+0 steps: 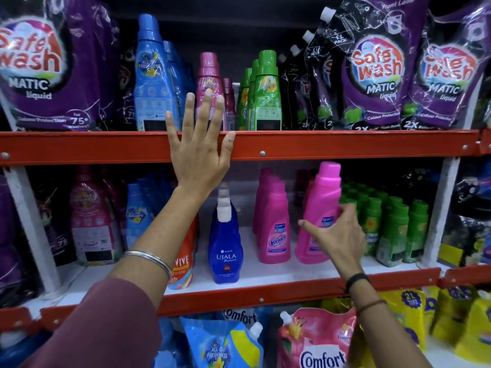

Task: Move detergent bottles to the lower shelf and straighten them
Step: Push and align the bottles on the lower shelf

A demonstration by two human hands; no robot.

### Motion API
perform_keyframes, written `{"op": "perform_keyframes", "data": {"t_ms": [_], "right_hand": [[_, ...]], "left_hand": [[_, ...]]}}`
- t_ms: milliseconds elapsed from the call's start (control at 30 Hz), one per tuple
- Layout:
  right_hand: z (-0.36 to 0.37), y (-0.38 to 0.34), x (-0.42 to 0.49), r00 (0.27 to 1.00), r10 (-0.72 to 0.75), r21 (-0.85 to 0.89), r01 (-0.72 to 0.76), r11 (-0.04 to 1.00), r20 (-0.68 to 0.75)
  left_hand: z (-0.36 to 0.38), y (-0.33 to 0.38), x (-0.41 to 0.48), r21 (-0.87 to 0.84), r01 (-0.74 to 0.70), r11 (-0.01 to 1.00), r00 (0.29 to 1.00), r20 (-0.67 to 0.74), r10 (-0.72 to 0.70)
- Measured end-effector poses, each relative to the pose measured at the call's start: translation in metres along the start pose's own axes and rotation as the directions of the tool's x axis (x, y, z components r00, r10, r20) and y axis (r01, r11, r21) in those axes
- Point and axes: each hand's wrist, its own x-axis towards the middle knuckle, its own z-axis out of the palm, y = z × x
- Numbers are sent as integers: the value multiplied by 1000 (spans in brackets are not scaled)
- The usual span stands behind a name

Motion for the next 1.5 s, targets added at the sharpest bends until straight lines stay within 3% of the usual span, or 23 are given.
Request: {"op": "perform_keyframes", "data": {"t_ms": [167, 367, 700, 833, 900, 933, 1000, 1100, 1267, 1433, 1500], "right_hand": [[33, -20, -25, 994, -40, 9, 39, 999, 98], [64, -22, -41, 985, 22, -64, -11, 998, 169], [72, -18, -48, 981, 24, -156, 6, 988, 191], [64, -10, -49, 978, 15, -153, 18, 988, 206], [59, -3, -48, 976, 32, -19, -28, 999, 216], [56, 1, -47, 972, 41, 127, -72, 989, 233], [50, 6, -46, 962, 57, 412, -168, 895, 268], [42, 12, -47, 935, 77, 581, -279, 765, 347], [40, 29, -55, 866, 26, 585, -359, 727, 499], [39, 37, -55, 812, 25, 539, -410, 735, 584], [40, 39, -53, 801, -3, 538, -399, 742, 598]], "left_hand": [[2, -1, 0, 9, -7, 1000, 1000, -9, 7], [3, -2, 0, -4, -20, 1000, 1000, -21, 20], [2, -1, 0, -26, -7, 1000, 1000, -13, 7], [-10, 12, -15, -240, -10, 971, 1000, -13, 7], [-19, 30, -35, -429, 0, 903, 1000, 5, 2], [-22, 41, -48, -505, 5, 863, 1000, 25, 9], [-24, 61, -78, -613, 16, 790, 996, 78, 40], [-17, 87, -124, -704, 136, 697, 977, 212, 24], [-2, 118, -180, -711, 502, 492, 848, 517, -117], [3, 133, -196, -515, 779, 358, 607, 763, -224], [6, 136, -199, -477, 825, 304, 550, 800, -238]]}}
